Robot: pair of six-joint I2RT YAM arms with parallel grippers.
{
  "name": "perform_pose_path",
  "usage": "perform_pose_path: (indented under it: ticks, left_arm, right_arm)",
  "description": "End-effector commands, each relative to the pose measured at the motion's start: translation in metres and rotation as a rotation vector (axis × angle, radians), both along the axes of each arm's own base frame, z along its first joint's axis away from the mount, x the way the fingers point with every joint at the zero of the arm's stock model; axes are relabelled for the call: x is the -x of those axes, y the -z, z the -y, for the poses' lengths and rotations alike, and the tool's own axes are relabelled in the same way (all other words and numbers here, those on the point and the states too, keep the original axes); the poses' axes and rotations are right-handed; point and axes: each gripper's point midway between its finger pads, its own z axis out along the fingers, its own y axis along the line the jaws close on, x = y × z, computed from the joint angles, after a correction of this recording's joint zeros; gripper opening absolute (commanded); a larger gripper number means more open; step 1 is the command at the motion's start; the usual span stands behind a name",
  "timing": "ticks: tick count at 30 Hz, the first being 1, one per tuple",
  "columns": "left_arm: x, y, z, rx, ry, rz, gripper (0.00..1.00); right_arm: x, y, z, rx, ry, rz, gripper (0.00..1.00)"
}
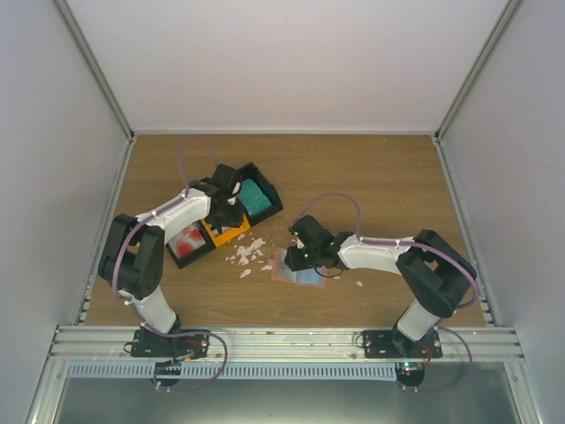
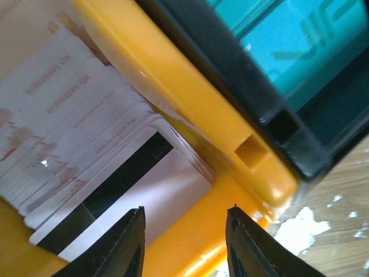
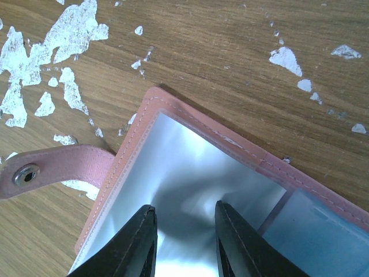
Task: Put the credit cards into the card holder
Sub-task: Move the storage box to the center of the board.
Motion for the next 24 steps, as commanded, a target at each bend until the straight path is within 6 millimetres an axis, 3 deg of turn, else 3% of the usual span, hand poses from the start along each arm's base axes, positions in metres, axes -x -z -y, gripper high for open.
perform_pose_path:
  ticks: [1, 10, 15, 20, 24]
  left_arm:
    - [0.0, 0.018, 0.0, -0.034, 0.08, -0.028, 0.44]
    - [-0.029, 0.019, 0.028, 0.049, 0.113, -0.007, 0.49]
    - [-0.046, 0.019, 0.029, 0.022, 0.091, -0.002, 0.54]
    - [-0.041, 0.025, 0.022, -0.012, 0.092, -0.015, 0.58]
    - [-0.032, 0.033, 0.02, -0.016, 0.096, -0.038, 0.54]
  right_arm:
    - [0.025, 0.058, 0.034, 0.156, 0.02, -0.13, 0.3]
    - [0.023, 0.06, 0.033, 0.156, 0.022, -0.125, 0.3]
    - [0.021, 0.06, 0.031, 0.148, 0.027, -0.123, 0.3]
    - [0.018, 0.058, 0.029, 0.144, 0.027, -0.117, 0.3]
    - [0.018, 0.057, 0.028, 0.143, 0.027, -0.117, 0.3]
